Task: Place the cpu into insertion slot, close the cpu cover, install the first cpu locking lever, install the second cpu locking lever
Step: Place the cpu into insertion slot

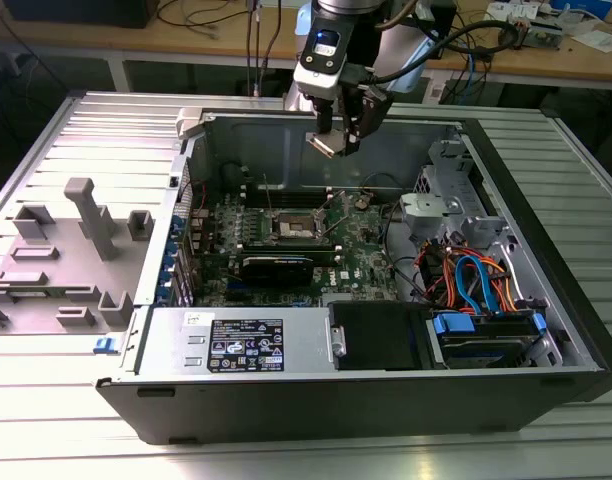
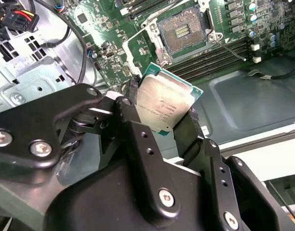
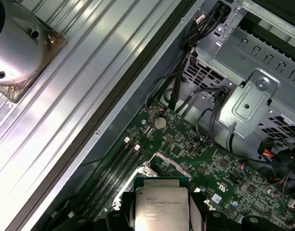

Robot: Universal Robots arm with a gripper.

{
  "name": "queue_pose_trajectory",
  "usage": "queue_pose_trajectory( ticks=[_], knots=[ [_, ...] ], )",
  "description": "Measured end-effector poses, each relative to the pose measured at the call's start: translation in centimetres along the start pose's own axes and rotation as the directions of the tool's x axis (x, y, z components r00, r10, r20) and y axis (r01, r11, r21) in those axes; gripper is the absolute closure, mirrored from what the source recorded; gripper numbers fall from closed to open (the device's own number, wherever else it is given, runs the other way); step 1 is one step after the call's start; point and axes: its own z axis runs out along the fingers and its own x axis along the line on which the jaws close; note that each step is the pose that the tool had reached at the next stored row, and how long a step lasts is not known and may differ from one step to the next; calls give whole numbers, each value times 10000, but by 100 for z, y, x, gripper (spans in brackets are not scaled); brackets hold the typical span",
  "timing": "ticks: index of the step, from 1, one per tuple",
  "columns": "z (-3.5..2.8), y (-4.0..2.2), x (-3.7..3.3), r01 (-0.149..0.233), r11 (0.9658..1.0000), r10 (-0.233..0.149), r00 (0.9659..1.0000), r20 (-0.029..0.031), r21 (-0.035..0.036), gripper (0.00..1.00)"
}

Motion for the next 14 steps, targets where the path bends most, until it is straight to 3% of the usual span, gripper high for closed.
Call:
queue_pose_trajectory(
  ticks=[14],
  knots=[
    [0,0,0,-72,10000,72,10000,7,-1,46]
  ],
)
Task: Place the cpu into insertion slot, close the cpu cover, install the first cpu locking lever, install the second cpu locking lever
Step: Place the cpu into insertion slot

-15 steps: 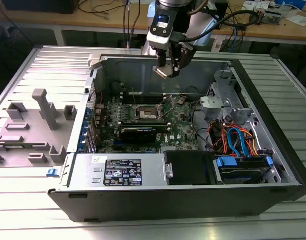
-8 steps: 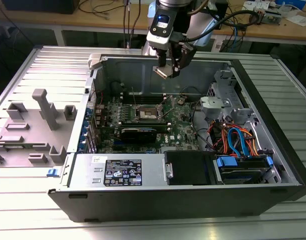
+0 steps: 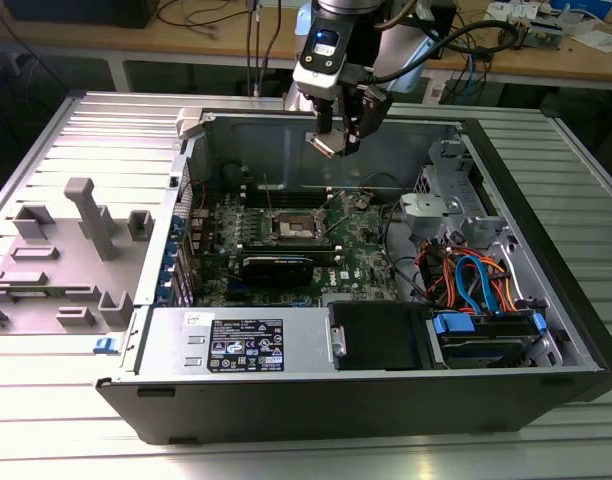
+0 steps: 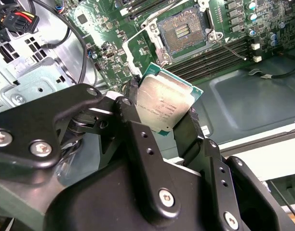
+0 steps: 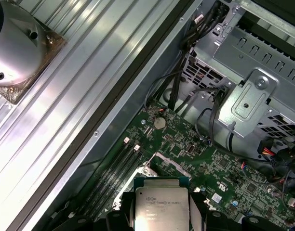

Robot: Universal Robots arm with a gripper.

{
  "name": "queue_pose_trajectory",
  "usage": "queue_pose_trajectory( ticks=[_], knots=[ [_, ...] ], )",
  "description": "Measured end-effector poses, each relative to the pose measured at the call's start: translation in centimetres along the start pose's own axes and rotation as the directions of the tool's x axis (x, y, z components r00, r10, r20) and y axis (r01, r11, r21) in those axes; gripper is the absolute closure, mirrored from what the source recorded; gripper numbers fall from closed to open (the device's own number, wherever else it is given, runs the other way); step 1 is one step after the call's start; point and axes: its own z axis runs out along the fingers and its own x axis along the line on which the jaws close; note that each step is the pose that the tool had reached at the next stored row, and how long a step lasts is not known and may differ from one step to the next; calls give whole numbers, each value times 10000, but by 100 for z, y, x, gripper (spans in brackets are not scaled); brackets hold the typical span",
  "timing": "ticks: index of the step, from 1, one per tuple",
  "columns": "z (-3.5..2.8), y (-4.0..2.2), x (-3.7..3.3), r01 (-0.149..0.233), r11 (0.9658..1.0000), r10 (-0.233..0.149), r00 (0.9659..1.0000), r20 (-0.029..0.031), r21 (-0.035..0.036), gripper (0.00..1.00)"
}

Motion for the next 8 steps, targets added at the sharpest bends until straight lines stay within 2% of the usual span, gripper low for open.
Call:
queue_pose_trajectory(
  ticks=[8],
  knots=[
    [0,0,0,-66,10000,66,10000,5,-2,46]
  ],
)
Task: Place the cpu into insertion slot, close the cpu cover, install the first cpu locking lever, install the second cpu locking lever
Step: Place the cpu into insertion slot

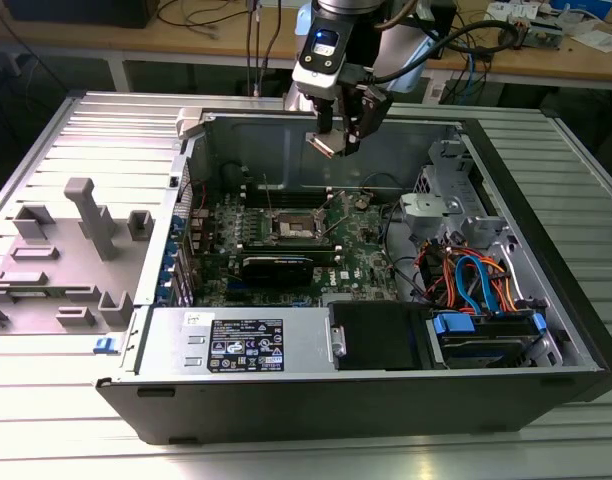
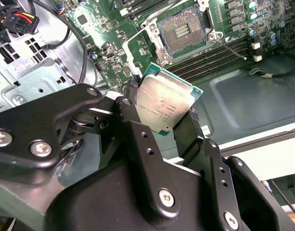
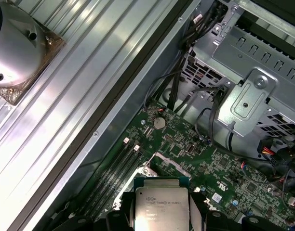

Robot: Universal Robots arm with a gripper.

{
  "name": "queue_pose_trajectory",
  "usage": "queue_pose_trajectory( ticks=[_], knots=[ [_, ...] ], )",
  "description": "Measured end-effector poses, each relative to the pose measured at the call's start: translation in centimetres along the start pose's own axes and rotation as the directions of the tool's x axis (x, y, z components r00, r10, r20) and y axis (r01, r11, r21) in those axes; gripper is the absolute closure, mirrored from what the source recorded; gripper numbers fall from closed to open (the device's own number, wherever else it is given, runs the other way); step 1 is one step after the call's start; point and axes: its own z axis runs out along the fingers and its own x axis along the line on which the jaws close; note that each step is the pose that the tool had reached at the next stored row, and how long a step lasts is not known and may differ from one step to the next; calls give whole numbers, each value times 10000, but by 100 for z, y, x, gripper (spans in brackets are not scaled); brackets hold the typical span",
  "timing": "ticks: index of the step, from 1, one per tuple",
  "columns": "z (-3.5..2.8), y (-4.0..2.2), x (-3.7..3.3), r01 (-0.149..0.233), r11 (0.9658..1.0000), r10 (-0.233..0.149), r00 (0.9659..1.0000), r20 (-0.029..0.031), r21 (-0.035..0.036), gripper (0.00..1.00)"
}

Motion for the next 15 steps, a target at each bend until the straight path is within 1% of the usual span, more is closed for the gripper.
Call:
queue_pose_trajectory(
  ticks=[5,6,11,15],
  knots=[
    [0,0,0,-64,10000,64,10000,6,-1,46],
    [1,-2,1,-214,9998,214,9998,19,-4,46],
    [3,-3,2,-479,9989,479,9988,42,-12,46],
    [4,-4,3,-759,9971,759,9971,67,-18,46]
  ],
)
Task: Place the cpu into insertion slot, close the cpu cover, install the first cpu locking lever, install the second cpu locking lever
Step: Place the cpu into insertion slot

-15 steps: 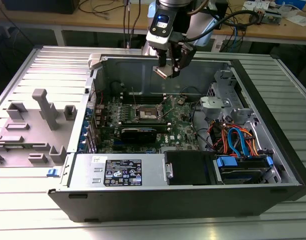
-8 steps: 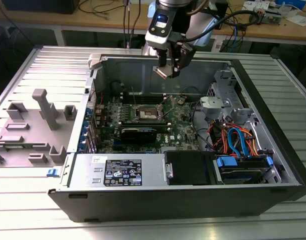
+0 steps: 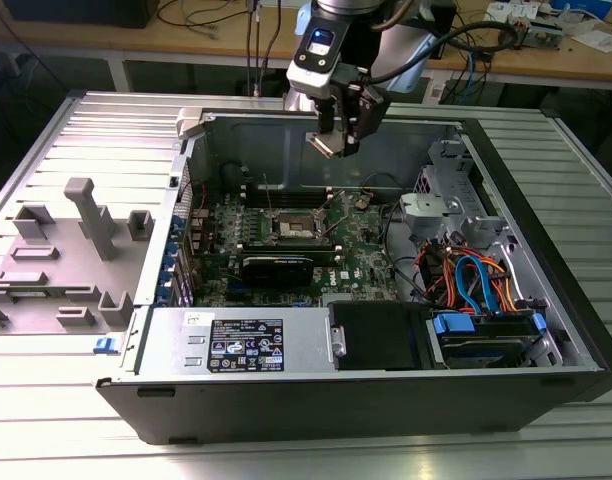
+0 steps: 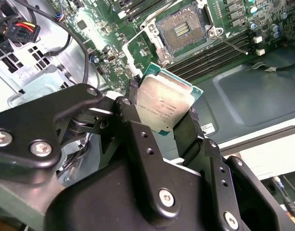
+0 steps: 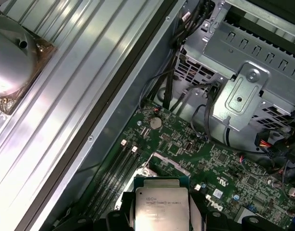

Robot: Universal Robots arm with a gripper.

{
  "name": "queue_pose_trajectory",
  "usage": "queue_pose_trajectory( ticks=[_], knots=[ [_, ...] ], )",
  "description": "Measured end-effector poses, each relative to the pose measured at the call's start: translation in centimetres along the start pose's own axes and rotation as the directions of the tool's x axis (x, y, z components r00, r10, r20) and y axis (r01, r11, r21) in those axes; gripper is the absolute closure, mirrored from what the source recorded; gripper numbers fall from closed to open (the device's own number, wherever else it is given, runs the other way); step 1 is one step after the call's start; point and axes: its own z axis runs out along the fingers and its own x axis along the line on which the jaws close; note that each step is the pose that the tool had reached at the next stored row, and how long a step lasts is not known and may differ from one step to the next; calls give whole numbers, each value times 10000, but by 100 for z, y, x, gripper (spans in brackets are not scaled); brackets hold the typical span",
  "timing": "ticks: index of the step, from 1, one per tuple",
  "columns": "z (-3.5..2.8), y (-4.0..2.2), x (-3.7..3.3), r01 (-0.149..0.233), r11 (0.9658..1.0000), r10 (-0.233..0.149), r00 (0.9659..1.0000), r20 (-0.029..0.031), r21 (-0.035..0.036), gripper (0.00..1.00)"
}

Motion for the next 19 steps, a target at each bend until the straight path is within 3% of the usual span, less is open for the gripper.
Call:
queue_pose_trajectory(
  ticks=[8,10,14,19],
  knots=[
    [1,-2,1,-565,9984,565,9984,51,-13,46],
    [3,-6,4,-863,9963,863,9962,76,-22,46],
    [6,-10,6,-1583,9874,1583,9873,139,-44,46],
    [7,-51,31,-1631,9866,1631,9865,143,-48,46]
  ],
)
